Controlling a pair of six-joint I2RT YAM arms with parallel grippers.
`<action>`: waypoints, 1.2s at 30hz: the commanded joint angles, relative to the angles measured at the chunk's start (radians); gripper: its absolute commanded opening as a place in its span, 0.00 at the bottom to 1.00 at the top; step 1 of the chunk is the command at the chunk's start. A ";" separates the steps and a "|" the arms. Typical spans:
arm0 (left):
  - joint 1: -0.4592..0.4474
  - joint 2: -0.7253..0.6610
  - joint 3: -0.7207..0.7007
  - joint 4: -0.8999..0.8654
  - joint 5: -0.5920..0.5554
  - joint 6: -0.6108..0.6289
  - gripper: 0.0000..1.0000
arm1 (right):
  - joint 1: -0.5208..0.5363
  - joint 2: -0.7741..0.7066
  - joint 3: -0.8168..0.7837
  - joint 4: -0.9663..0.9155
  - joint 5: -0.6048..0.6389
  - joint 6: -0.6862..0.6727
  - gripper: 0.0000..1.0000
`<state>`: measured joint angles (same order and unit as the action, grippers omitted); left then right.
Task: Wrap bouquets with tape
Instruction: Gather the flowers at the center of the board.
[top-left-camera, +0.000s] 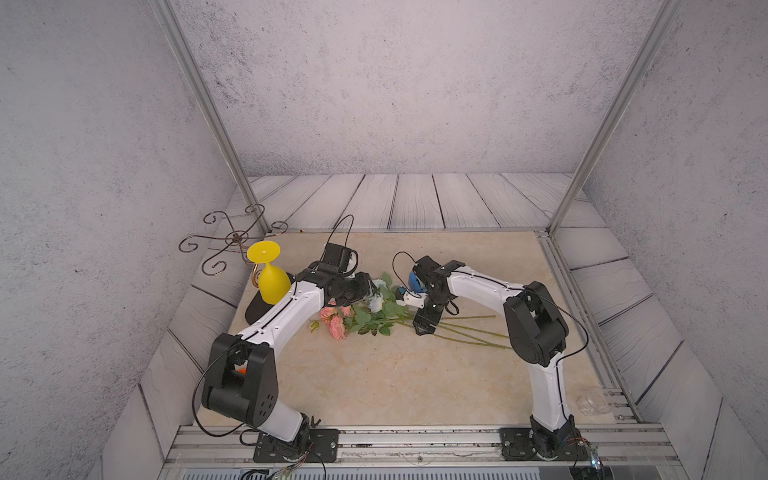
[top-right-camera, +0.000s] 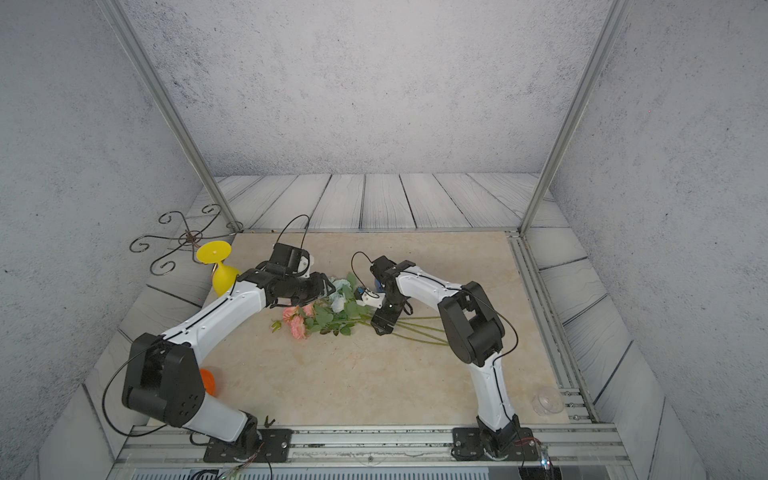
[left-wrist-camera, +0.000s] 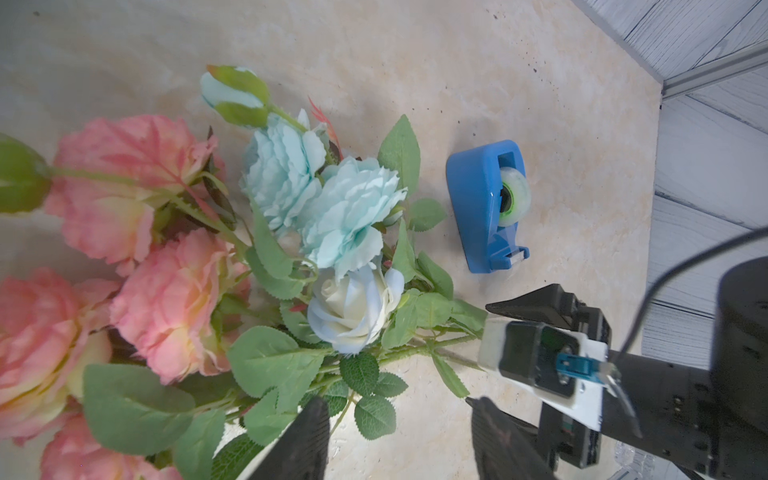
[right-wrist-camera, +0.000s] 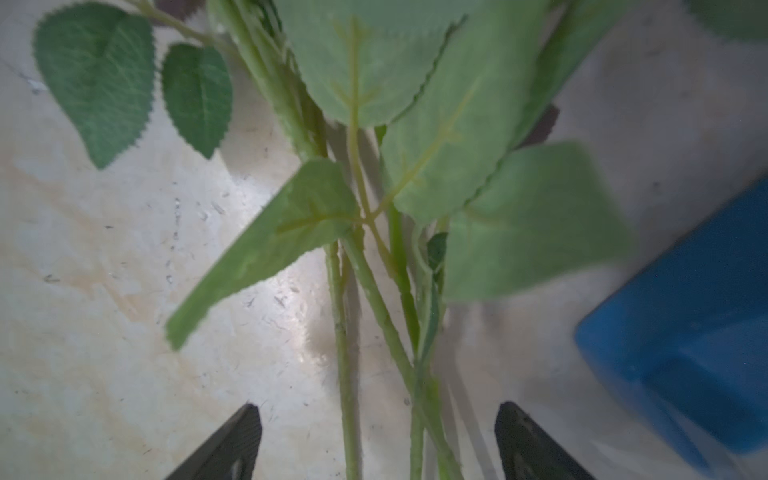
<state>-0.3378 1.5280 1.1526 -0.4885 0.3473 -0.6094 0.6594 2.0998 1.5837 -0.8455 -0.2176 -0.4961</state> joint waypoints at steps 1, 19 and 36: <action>0.006 0.001 -0.019 -0.005 0.002 0.013 0.59 | 0.016 0.042 0.004 -0.010 0.037 0.015 0.88; 0.032 0.012 -0.039 0.017 0.041 0.010 0.59 | 0.010 0.059 -0.065 0.051 0.140 -0.122 0.16; 0.036 0.025 -0.032 0.033 0.047 -0.010 0.59 | -0.037 0.081 -0.008 0.036 0.104 -0.149 0.28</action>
<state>-0.3096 1.5406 1.1225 -0.4644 0.3897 -0.6144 0.6174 2.1326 1.5883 -0.7731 -0.1139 -0.6472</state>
